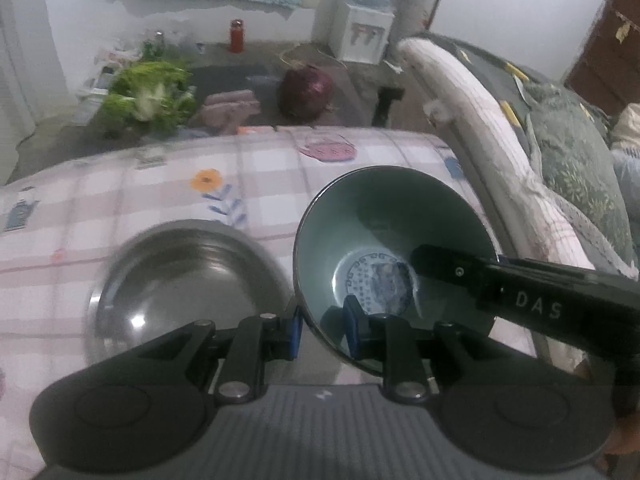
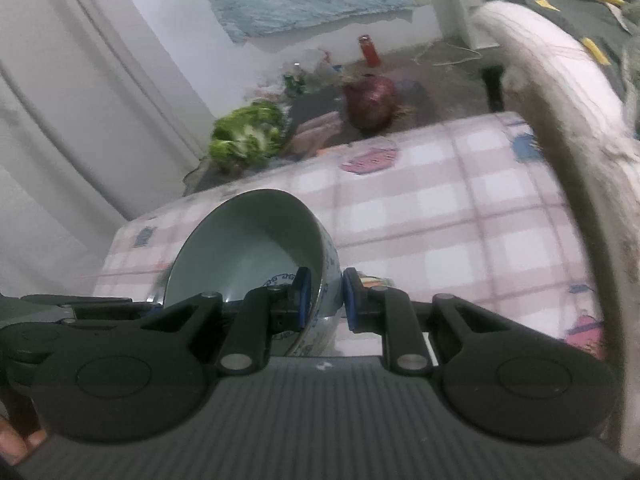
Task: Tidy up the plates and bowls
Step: 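Lower the green bowl into the steel bowl and open the right tool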
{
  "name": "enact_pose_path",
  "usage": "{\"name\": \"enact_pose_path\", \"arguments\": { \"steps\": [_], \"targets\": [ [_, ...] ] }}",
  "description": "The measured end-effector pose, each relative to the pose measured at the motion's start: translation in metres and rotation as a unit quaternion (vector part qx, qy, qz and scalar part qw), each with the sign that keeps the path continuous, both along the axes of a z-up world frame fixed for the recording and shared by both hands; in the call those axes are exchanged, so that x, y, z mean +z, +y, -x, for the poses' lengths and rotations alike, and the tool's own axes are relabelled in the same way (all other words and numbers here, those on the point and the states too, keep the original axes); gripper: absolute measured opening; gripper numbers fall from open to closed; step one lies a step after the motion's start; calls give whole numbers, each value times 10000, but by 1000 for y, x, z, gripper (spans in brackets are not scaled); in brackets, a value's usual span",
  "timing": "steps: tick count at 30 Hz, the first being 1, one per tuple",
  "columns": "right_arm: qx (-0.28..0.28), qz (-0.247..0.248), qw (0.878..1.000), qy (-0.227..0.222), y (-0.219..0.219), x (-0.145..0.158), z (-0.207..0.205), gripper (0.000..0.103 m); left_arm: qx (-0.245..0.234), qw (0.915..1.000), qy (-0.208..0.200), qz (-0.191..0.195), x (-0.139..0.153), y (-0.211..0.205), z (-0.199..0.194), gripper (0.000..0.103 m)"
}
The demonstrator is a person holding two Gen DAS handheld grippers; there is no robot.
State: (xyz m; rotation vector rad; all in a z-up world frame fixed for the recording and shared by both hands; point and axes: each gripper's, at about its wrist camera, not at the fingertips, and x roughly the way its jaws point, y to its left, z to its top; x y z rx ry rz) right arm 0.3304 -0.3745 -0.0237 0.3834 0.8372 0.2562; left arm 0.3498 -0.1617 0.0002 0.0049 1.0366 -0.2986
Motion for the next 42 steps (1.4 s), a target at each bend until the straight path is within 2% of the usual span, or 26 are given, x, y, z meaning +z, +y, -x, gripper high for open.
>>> {"name": "enact_pose_path", "arguments": {
  "steps": [7,13,20,23,26,28,30,31,32,33,34,36,40,42],
  "targets": [
    [507,-159,9986,-1,56,5,-13,16,448,9988,-50,-180,7,57,4,23],
    [875,-199,9957,244,101,-11,-30,16,761,9964,215,-290,-13,96,-3,23],
    [1005,-46,9933,577,130,-37,-43,17,834,9949,402,-395,-40,113,-10,23],
    [1018,144,9924,671,138,-45,-46,19,786,9952,332,-476,-47,116,-10,22],
    [1034,425,9919,603,142,-48,-47,20,792,9956,330,-381,-47,120,-9,23],
    [1069,382,9918,588,144,-47,-49,28,786,9960,224,-363,-44,124,-7,24],
    [1039,346,9921,606,143,-44,-49,41,743,9969,155,-219,-38,129,-3,29],
    [1046,340,9922,582,143,-42,-48,43,746,9970,85,-167,-34,131,1,38],
    [1048,326,9925,533,143,-39,-47,50,766,9969,-44,-177,-30,133,5,49],
    [1021,346,9929,502,142,-36,-46,61,780,9964,-237,-232,-24,135,12,54],
    [973,358,9935,469,142,-32,-45,66,769,9960,-367,-271,-20,137,17,60],
    [928,263,9946,389,139,-25,-44,78,756,9953,-549,-266,-12,143,29,65],
    [748,107,9969,224,130,-4,-31,79,799,9939,-742,-159,5,162,56,78],
    [671,-37,9977,97,122,9,-13,81,861,9926,-850,-94,14,175,75,80]
  ]
}}
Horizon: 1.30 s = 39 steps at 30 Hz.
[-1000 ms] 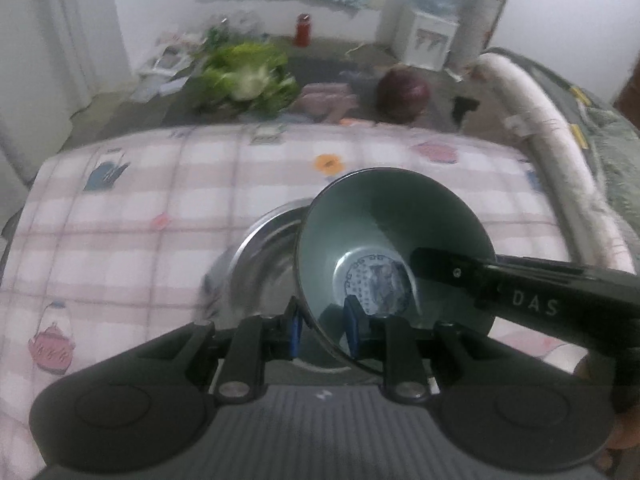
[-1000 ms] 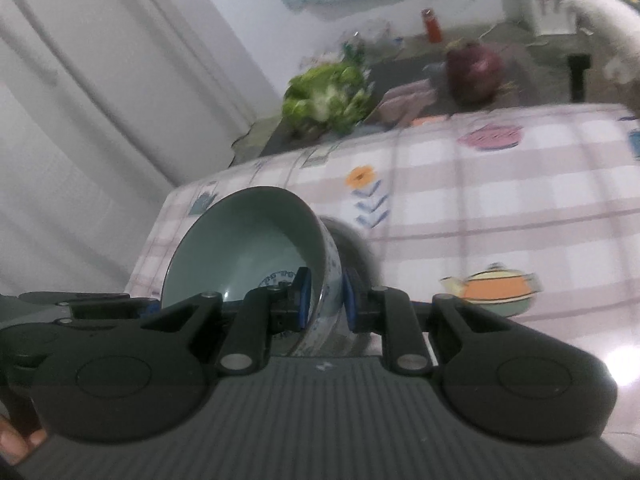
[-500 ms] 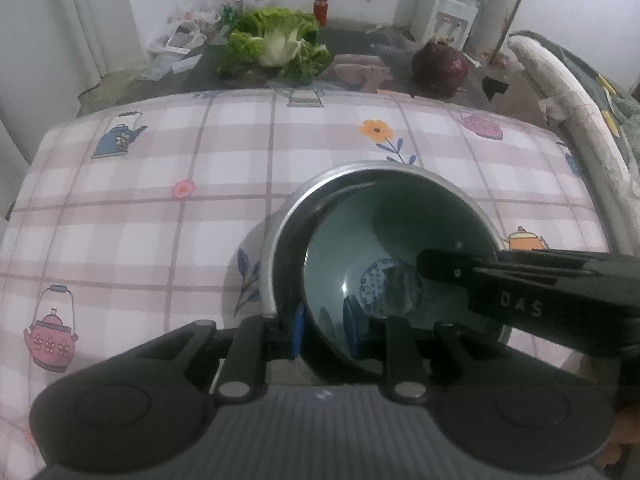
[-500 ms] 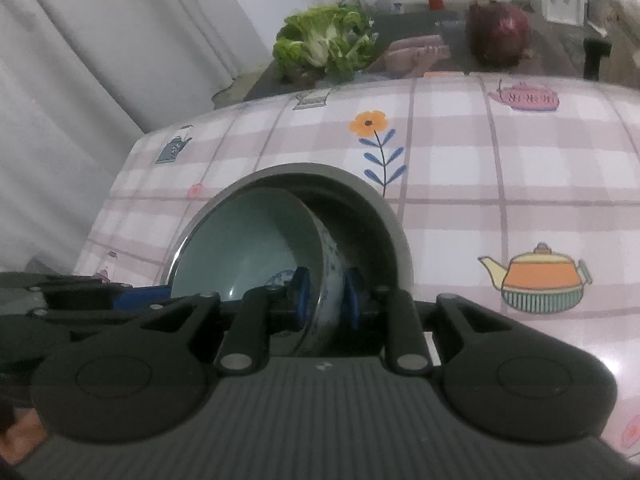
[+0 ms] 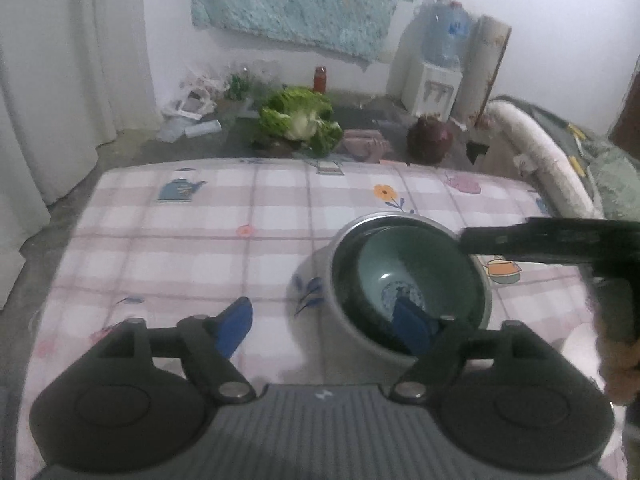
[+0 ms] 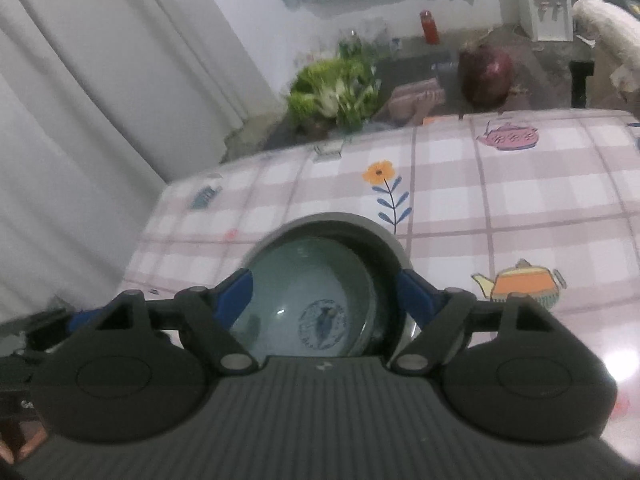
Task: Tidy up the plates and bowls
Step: 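Lower the green bowl into the steel bowl and open the right tool, then move the right tool to the small steel plate rim while the left tool approaches the large steel basin rim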
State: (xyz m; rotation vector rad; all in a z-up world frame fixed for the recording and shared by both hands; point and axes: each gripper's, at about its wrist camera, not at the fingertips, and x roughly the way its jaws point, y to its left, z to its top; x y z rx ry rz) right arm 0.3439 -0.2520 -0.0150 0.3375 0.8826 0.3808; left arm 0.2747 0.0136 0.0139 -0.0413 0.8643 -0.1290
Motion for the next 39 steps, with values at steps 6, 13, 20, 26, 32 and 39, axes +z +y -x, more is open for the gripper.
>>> {"name": "enact_pose_path", "arguments": {
  "steps": [6,13,20,26,32,39],
  "targets": [
    [-228,-407,9982,-374,-22,29,86,86,507,9970,-483,333,11,54,87,94],
    [-400,20,9954,-869,-15,46,193,91,980,9930,-517,406,5,99,174,99],
    [-66,-331,9969,-717,5,31,266,92,816,9953,-255,456,-19,107,215,99],
    [241,-397,9982,-378,35,7,312,92,749,9967,-216,208,-43,98,246,99],
    [335,-635,9974,10,56,-15,332,92,727,9972,-164,74,-63,93,264,99],
    [138,-1023,9940,374,74,-47,320,80,762,9959,-405,-251,-71,86,265,97]
  ]
}}
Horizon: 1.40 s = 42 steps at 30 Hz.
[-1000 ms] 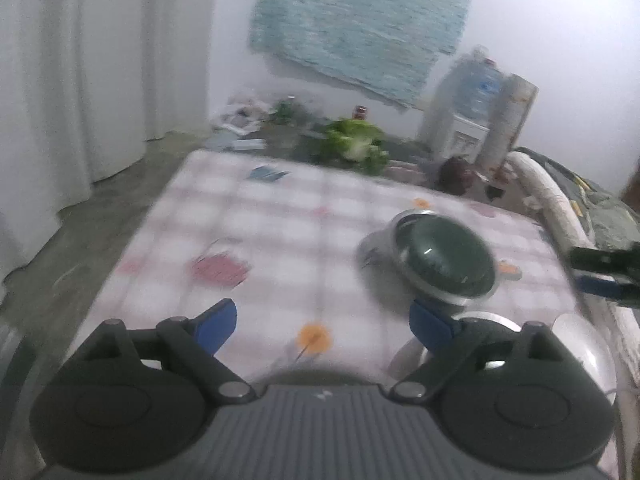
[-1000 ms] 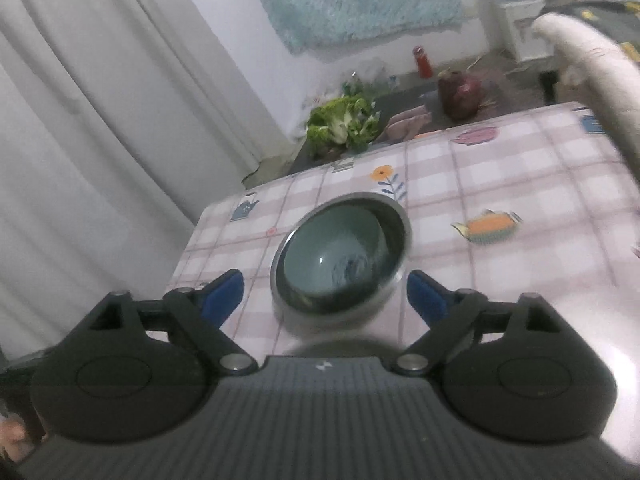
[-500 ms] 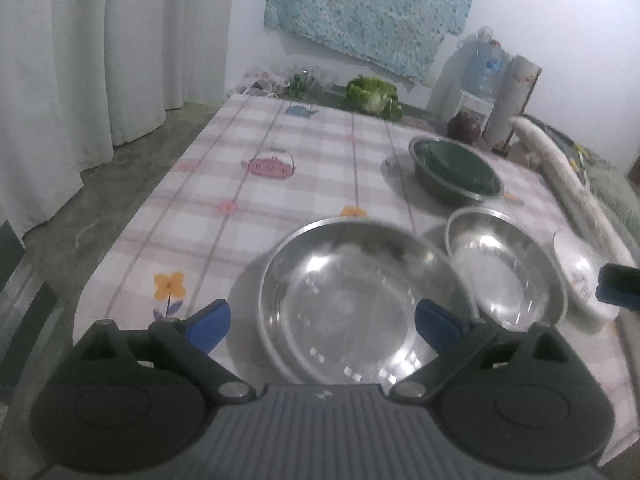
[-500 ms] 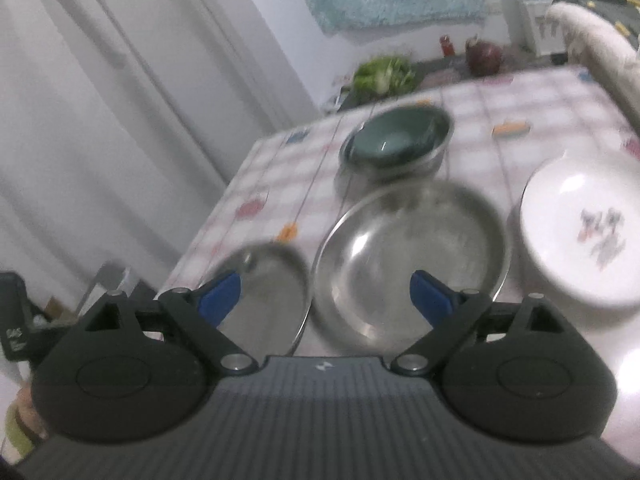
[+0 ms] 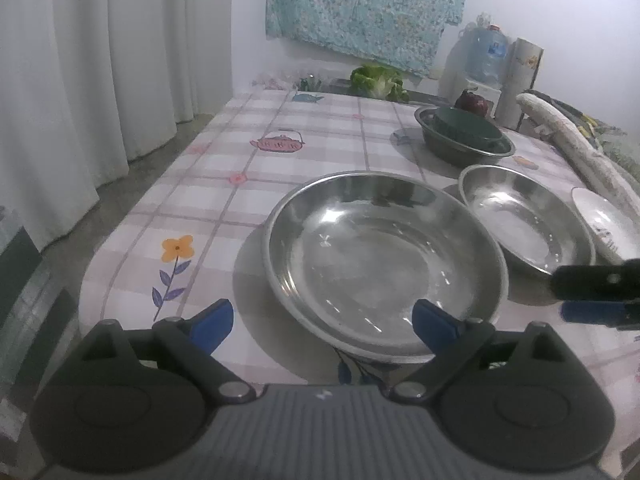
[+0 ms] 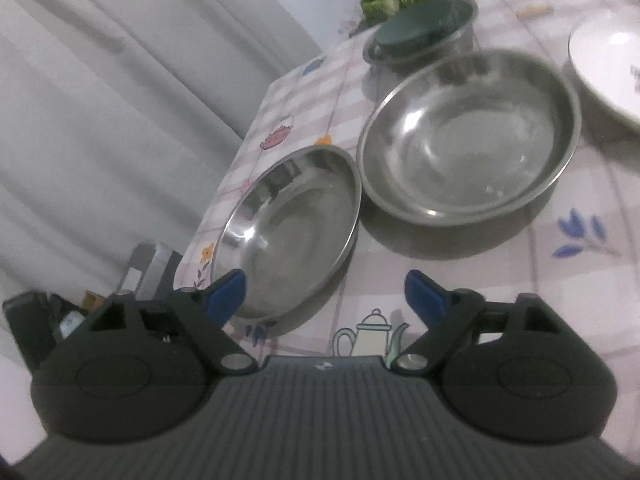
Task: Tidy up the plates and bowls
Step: 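Move the right tool to the small steel plate rim while the left tool approaches the large steel basin rim, then close the right tool on the steel plate rim while the left tool grips the basin rim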
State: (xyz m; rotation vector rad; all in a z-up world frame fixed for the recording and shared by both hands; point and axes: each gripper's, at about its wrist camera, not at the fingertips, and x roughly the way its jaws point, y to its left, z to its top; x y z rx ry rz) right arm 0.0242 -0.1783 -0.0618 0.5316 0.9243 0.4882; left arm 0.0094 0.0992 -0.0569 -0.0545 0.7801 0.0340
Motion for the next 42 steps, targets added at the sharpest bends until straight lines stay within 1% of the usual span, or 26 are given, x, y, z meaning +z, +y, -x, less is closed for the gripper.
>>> {"name": "enact_pose_path", "arguments": {
  "steps": [1,3,4,5,7,9,11,13,15,16,17,18,19,21,22,25,27,37,42],
  "targets": [
    [-35,-17,10000,30,3,-4,-3,78,1,10000,-24,-46,-1,-1,-1,95],
    [-116,16,9999,76,6,-10,-7,70,45,9999,-15,-111,-3,0,-5,90],
    [-139,12,9999,96,8,-13,-9,67,67,9999,44,-111,-5,2,-8,83],
    [-159,-12,9998,107,10,-15,-11,61,74,9999,120,-50,-7,4,-11,75],
    [-191,-8,9998,111,14,-18,-13,56,103,9996,248,110,-11,10,-17,66],
    [-211,62,9997,59,17,-20,-16,50,114,9992,326,222,-15,15,-21,62],
    [-255,152,9996,36,21,-22,-19,46,103,9991,351,203,-18,16,-23,56],
    [-296,226,9993,24,23,-23,-24,44,54,9991,397,161,-20,16,-27,52],
    [-290,305,9991,15,26,-25,-29,36,-9,9988,475,123,-22,15,-30,42],
    [-269,370,9990,6,28,-26,-31,35,-31,9986,525,79,-23,15,-32,37],
    [-260,438,9987,-11,30,-27,-33,31,-52,9985,546,30,-24,14,-33,35],
    [-246,494,9985,-34,32,-27,-35,25,-82,9985,546,7,-23,14,-34,33],
    [-219,552,9982,-59,34,-27,-37,23,-120,9984,549,-9,-23,13,-34,29],
    [-160,597,9980,-104,38,-28,-39,15,-154,9983,570,-18,-23,13,-35,29],
    [-117,613,9980,-117,40,-27,-40,13,-165,9982,572,-5,-22,14,-35,29],
    [-37,797,9966,-206,46,-22,-37,13,-184,9979,612,69,-21,17,-35,29],
    [21,824,9964,-207,47,-20,-35,14,-219,9976,648,140,-19,19,-33,29],
    [265,746,9969,-39,38,-17,-16,15,-429,9955,788,303,-12,21,-11,29],
    [338,743,9967,-25,34,-15,-3,16,-491,9943,858,404,-10,20,3,30]
  ]
}}
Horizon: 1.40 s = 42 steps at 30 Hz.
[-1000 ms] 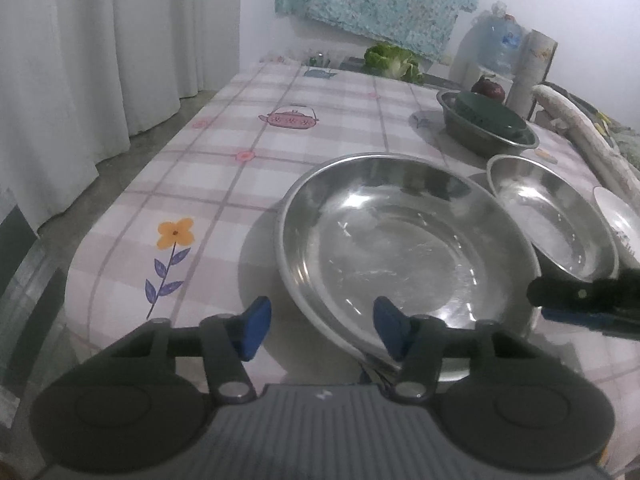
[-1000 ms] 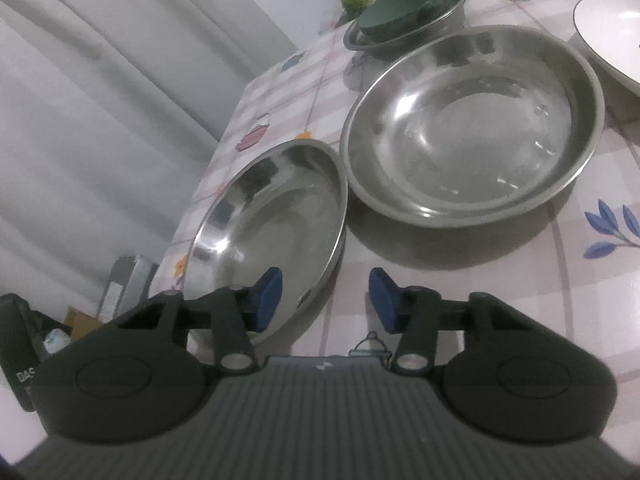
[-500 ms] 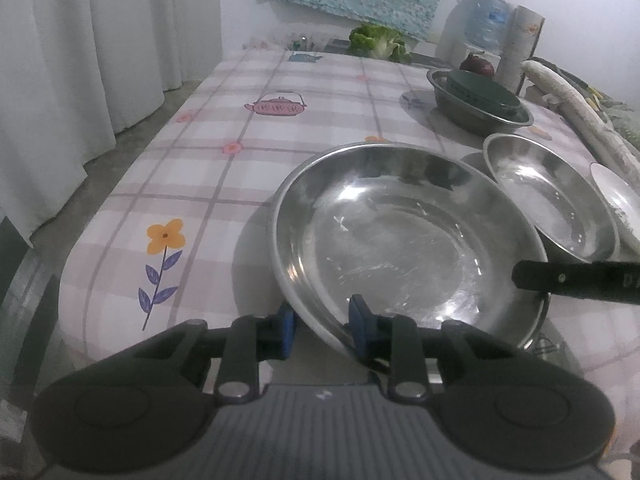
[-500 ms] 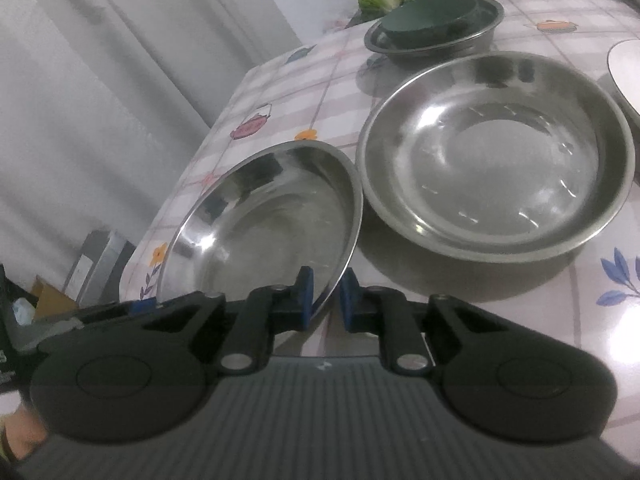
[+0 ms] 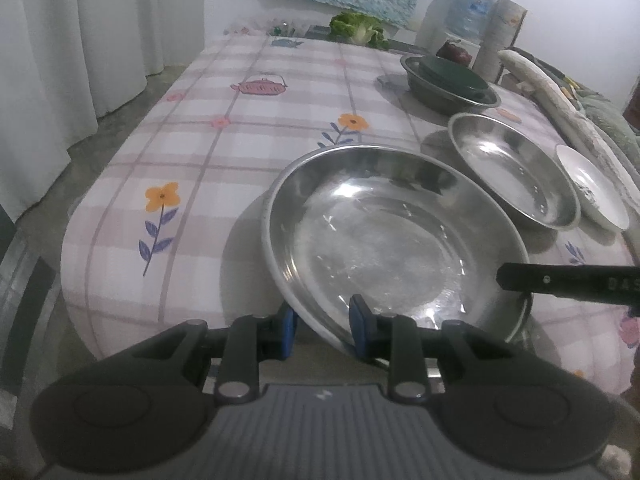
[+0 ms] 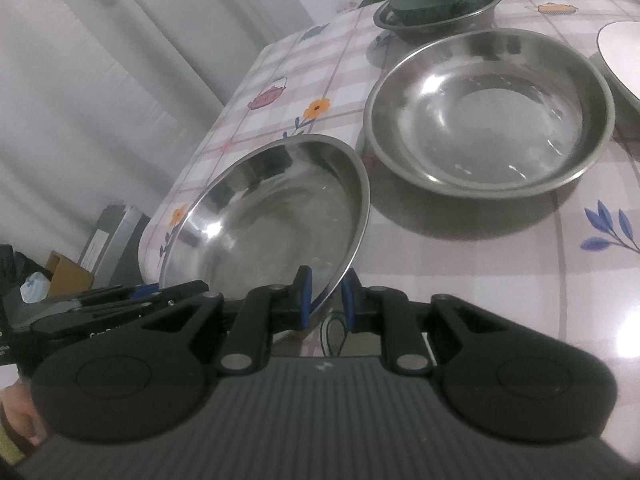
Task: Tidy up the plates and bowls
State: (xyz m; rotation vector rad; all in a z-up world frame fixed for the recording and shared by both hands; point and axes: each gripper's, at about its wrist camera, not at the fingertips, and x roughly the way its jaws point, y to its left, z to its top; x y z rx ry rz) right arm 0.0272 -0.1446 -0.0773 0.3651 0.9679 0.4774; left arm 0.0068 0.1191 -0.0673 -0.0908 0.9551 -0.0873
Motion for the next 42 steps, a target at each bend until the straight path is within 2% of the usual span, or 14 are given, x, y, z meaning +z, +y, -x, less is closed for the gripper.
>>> {"name": "enact_pose_path", "arguments": {
  "steps": [4,6,8,18,27,31,42],
  "targets": [
    [57,37,10000,1,-2,0,5,17,-43,10000,68,-50,-3,-2,6,32],
    [41,100,9999,-48,-3,0,7,17,11,9998,10,-188,-2,-2,7,36],
    [1,153,9998,-108,-4,1,7,17,73,9996,-38,-254,-1,-1,7,46],
    [-261,125,9992,-282,-12,6,-4,17,382,9989,-231,-125,3,14,-17,51],
    [-449,87,9985,-307,-11,7,-13,17,202,9990,-82,-388,-9,6,-35,50],
    [-478,96,9983,-310,-11,8,-15,17,211,9980,-123,-588,-11,1,-39,45],
    [-661,-4,9975,-266,-7,0,-22,15,199,9984,-98,-522,-10,-3,-44,40]
  ]
}}
